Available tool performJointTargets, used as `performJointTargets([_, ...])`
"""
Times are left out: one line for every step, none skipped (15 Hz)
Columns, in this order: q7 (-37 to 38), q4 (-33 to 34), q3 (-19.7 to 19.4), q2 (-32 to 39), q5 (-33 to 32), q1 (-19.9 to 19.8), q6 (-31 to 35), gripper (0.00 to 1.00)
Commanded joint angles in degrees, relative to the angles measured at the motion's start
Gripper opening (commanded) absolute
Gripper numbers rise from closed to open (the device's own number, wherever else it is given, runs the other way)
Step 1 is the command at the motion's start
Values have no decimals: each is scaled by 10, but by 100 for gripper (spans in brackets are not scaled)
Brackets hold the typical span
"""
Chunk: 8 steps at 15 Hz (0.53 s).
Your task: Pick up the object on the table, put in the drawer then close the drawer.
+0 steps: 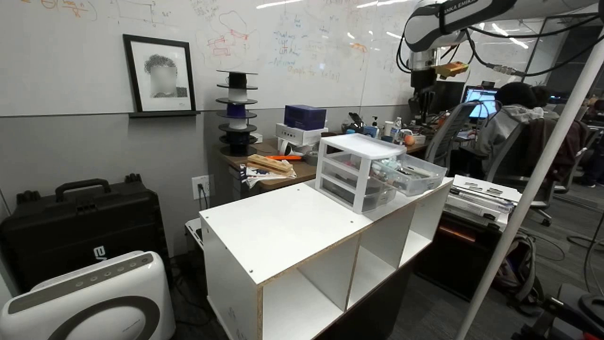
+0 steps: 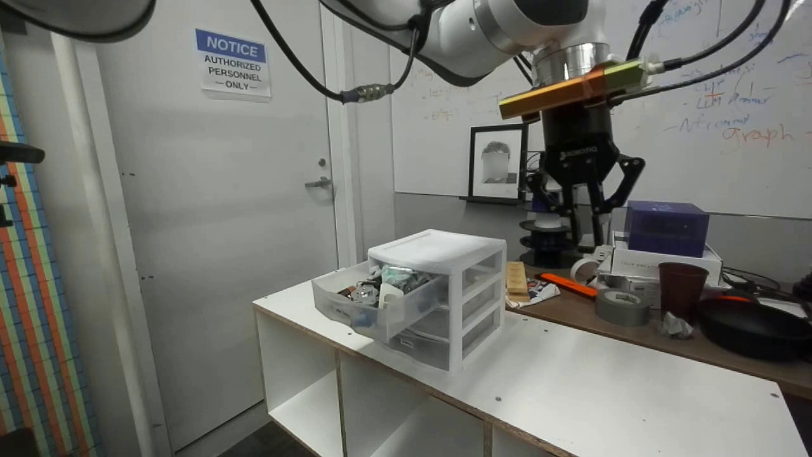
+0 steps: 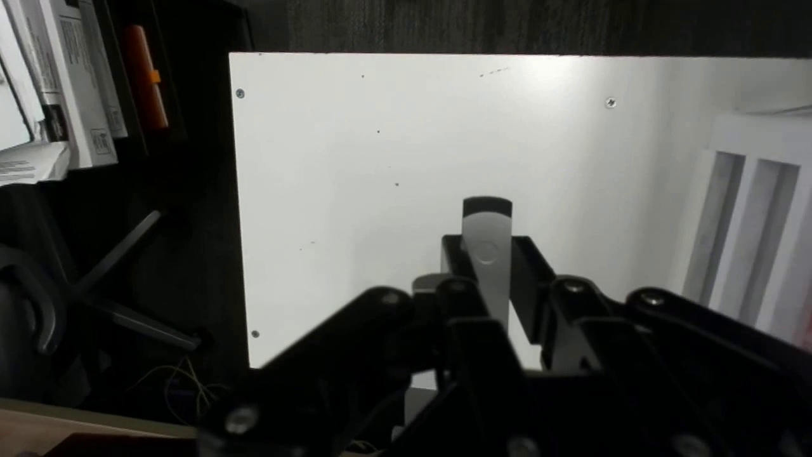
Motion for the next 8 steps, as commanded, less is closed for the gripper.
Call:
performJointTargets([-8,-138,3,-84,-34,28,41,13])
performJointTargets([-11,-163,5,-97,-42,35,50,13])
performJointTargets([-12,-190,6,-110,-50,44,59,13])
performJointTargets([-12,-216,7,-122,-57,51,65,13])
performJointTargets([-11,-244,9,-135,-65,59,76,13])
performJointTargets([-14,-268,2,-146,-65,72,84,13])
performJointTargets([-13,-295,4,-160,-67,78,97,13])
performJointTargets([-11,-322,5,-174,-70,84,119,13])
